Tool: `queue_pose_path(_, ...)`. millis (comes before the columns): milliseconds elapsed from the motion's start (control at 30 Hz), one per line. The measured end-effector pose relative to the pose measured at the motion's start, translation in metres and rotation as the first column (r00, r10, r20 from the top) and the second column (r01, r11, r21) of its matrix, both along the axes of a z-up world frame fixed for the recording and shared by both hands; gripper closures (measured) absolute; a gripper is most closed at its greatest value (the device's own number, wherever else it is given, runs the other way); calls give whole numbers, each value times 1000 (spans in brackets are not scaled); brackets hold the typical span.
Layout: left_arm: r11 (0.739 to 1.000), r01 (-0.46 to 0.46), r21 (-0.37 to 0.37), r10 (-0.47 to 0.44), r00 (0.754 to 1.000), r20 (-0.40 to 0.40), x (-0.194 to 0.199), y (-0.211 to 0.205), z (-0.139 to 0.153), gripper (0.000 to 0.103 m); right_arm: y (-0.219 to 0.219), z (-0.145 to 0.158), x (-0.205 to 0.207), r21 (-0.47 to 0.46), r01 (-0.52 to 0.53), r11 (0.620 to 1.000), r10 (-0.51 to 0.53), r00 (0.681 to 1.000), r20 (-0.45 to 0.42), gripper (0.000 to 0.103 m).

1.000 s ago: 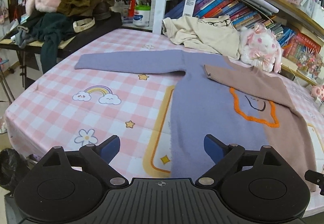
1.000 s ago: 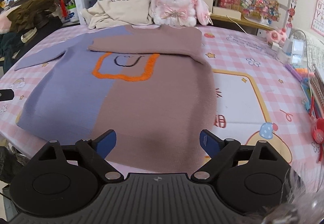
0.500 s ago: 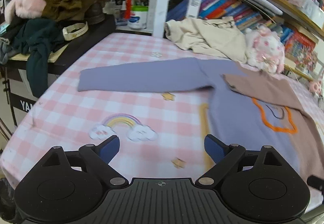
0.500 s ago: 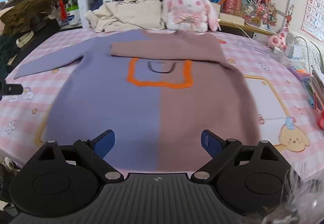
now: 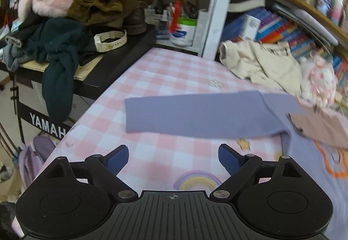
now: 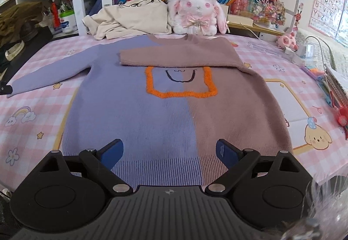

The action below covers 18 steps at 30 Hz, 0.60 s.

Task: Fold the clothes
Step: 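Move the left tool to the cuff of the lavender sleeve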

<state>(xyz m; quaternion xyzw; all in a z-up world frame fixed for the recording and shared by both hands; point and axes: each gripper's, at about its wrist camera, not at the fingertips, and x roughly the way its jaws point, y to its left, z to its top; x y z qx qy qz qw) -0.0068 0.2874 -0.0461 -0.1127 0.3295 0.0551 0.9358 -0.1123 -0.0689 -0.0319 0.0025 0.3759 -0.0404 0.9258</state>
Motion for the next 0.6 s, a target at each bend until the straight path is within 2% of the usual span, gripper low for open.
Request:
queue_pose_path(167,995,-83,-60,83,997,2,25,23,-9,14,-3,2,2,-25,30,999,-30,1000,4,11)
queue_pose_path(267,989,-130,-65,128,991,-31,40,32,-17,16,-5,4,3,-40,48,998,-48,999,6,11)
queue_pose_path(433,980,-183,-84,176,981,-86,61,41,-27,39,-11,4,1,-46,91,995,-91,996,1,11)
queue_pose_path(600,979,-180,-93,172,981,-90,69,36,-27,45,-16,3,-1,-47,128,991,-129,992,-2,11)
